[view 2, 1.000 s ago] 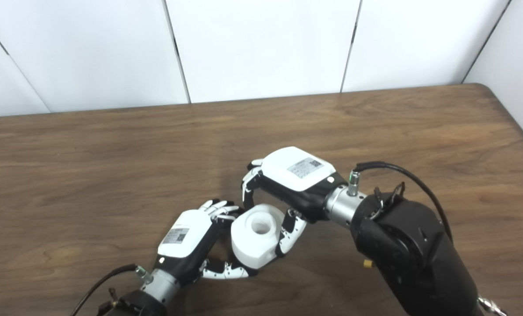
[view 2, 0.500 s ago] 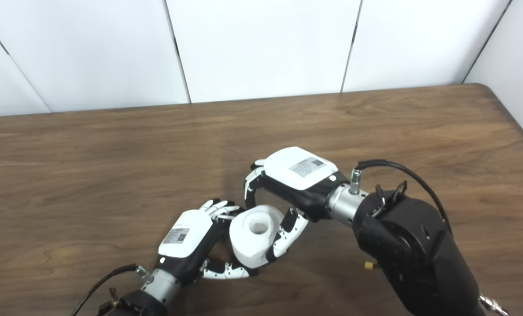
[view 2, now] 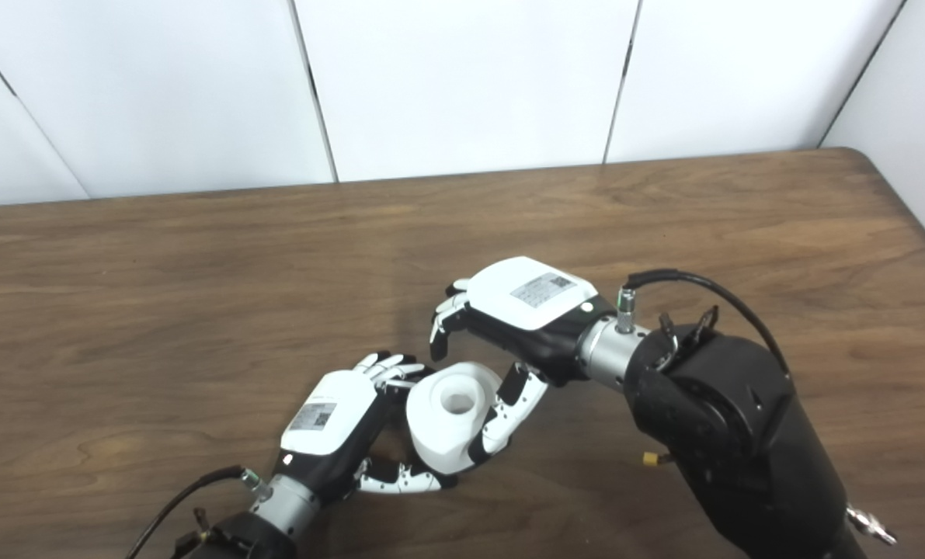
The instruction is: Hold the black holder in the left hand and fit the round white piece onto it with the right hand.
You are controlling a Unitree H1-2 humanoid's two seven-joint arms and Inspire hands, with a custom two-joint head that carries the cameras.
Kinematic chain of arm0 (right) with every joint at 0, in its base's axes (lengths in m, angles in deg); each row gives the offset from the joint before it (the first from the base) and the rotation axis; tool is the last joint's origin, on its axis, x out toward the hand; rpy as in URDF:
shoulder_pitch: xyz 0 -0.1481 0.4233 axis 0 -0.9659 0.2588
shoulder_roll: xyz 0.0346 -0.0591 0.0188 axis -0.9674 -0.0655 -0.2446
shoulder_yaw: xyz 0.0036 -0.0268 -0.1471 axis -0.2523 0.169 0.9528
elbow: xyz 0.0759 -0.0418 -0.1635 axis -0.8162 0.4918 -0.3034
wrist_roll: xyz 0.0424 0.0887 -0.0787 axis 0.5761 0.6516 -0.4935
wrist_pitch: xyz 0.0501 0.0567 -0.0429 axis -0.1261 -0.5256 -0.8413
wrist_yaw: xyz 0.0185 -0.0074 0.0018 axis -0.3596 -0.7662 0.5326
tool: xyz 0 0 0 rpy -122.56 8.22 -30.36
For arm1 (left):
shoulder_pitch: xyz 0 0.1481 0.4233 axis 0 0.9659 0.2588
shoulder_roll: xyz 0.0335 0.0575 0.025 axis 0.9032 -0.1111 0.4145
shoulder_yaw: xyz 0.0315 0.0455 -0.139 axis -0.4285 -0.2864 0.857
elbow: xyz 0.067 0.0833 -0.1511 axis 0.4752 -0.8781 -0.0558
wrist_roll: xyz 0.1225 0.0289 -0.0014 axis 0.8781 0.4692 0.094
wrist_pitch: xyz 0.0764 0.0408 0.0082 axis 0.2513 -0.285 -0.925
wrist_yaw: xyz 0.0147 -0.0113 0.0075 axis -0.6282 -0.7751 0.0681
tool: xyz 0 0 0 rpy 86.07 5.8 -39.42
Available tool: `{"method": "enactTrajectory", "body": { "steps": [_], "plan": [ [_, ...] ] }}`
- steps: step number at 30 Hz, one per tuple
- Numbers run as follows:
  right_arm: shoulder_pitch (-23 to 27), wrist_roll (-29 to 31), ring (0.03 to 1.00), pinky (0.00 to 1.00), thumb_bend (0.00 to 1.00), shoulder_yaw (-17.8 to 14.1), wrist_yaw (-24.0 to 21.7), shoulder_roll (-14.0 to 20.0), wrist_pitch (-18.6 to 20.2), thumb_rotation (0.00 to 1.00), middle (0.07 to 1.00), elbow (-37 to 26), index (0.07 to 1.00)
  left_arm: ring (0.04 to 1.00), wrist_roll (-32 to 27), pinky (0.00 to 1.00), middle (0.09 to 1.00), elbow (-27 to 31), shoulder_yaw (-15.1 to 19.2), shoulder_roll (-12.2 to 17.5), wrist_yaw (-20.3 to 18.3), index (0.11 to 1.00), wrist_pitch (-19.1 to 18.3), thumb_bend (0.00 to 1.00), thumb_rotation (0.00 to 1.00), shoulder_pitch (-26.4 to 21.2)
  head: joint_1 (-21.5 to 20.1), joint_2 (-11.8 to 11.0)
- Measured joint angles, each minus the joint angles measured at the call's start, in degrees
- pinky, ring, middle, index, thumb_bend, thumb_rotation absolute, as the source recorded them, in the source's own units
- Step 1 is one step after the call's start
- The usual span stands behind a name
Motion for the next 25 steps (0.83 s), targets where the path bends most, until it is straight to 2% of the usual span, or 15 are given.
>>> {"method": "enactTrajectory", "body": {
  "steps": [6, 13, 19, 22, 25],
  "plan": [
    [0.61, 0.90, 0.955, 0.90, 1.00, -1.23, -1.70, -0.03, 1.08, 0.45, 0.861, -0.09, 0.694, 0.893, 0.00, 0.96, 0.829, 0.00, 0.00, 0.01, -0.32, 0.484, -0.02, 0.52, 0.06, -0.16, 0.00, 0.00],
    [4.25, 2.58, 0.965, 0.94, 1.00, -2.72, -3.95, 0.30, 4.38, 0.44, 0.869, -0.74, 0.699, 0.891, 0.00, 0.96, 0.827, -0.06, 0.02, 0.05, -0.40, 0.484, 0.01, 0.52, 0.06, -0.27, -0.09, 0.00],
    [7.42, 4.45, 0.963, 0.96, 1.00, -3.16, -5.28, 2.32, 6.51, 0.45, 0.836, -1.77, 0.618, 0.885, 0.01, 0.94, 0.822, -0.19, 0.02, 0.18, -0.42, 0.485, 0.14, 0.52, 0.06, -0.46, -0.09, 0.00],
    [8.71, 5.35, 0.975, 0.94, 1.00, -3.46, -5.36, 3.53, 8.08, 0.45, 0.870, -1.96, 0.699, 0.881, 0.10, 0.93, 0.816, -0.24, 0.02, 0.18, -0.42, 0.486, 0.22, 0.52, 0.06, -0.52, -0.17, -0.09],
    [9.81, 5.53, 0.982, 0.92, 1.00, -3.96, -5.37, 4.23, 9.34, 0.45, 0.883, -2.51, 0.707, 0.873, 0.79, 0.91, 0.805, -0.24, 0.05, 0.13, -0.42, 0.487, 0.20, 0.52, 0.07, -0.68, -0.18, -0.18]
  ]
}}
